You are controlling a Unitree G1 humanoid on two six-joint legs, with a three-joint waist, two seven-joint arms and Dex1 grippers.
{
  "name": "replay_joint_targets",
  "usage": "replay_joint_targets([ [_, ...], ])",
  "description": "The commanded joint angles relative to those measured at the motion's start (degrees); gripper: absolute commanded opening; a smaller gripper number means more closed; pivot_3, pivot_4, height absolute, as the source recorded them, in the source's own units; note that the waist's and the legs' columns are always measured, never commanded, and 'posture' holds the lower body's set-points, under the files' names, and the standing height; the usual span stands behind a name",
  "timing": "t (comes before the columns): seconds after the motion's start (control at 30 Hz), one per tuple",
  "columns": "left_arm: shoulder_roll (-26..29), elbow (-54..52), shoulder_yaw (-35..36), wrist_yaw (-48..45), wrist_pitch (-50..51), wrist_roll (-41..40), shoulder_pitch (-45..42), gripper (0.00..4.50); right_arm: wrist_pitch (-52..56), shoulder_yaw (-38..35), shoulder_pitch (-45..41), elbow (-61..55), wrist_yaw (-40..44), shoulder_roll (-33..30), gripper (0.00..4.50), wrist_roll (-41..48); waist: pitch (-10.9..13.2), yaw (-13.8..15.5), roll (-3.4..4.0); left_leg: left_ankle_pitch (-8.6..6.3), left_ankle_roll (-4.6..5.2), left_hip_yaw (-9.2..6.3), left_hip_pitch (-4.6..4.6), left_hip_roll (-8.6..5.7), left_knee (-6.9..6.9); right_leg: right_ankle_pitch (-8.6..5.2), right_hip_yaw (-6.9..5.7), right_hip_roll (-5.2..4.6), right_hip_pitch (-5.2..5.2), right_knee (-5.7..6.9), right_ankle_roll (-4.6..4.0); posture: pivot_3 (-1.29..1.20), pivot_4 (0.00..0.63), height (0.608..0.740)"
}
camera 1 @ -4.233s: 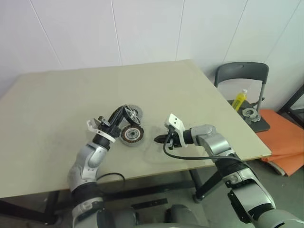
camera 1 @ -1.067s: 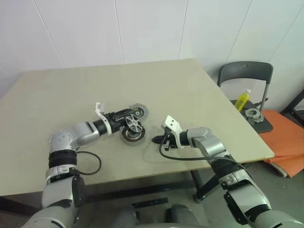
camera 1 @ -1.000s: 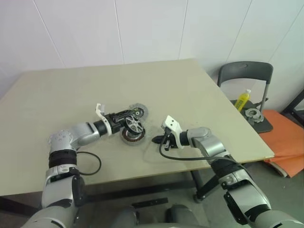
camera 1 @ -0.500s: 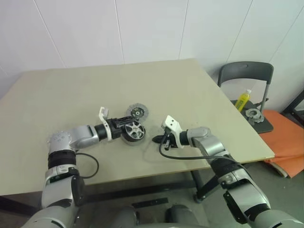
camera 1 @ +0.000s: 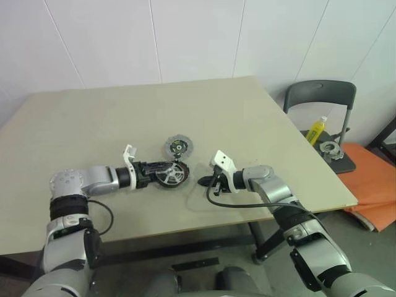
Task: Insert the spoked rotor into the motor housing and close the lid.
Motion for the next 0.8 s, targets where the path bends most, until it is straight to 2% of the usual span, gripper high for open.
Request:
replay_joint_targets([
  [0.03,1.5,-1.3,-0.7,-3.8,1.4,2.8,-2.6,2.39,-0.9,-0.5,-1.1,-0.9,-0.4,0.7,0.00,0.2,0.0,0.0,0.00,0.00,0.00,0.00,0.00,0.00,0.00,0.00,0.00,0.00,0.00,0.00,0.00,0.00,0.000,0.740],
  [0.27,3.4,-2.7,-6.1,-12.5,1.5,10.0,-5.0,2.39,-0.7,-0.6,-0.6,-1.3,-1.1,1.1,0.00,0.3,0.0,-0.1,0.01,0.00,0.00,0.00,0.00,0.00,-0.03,0.00,0.00,0.00,-0.02,0.01,0.00,0.00,0.000,0.740],
  [0.5,6.5,-2.7,-13.6,-24.9,-3.5,18.4,-8.2,2.39,-0.3,-0.7,0.2,-2.1,-1.7,1.3,0.00,0.5,0.0,-0.3,0.03,0.00,-0.01,0.02,-0.01,0.00,-0.06,0.00,0.01,0.00,-0.05,0.02,0.00,0.00,0.000,0.740],
  [0.8,5.7,-0.9,-16.0,-33.9,-8.3,25.0,-7.8,2.39,0.0,-0.7,0.8,-2.8,-2.3,1.5,0.00,0.6,0.0,-1.4,0.03,0.00,0.00,0.00,-0.03,0.00,-0.07,0.00,0.01,-0.02,-0.07,0.02,0.00,0.00,0.000,0.740],
])
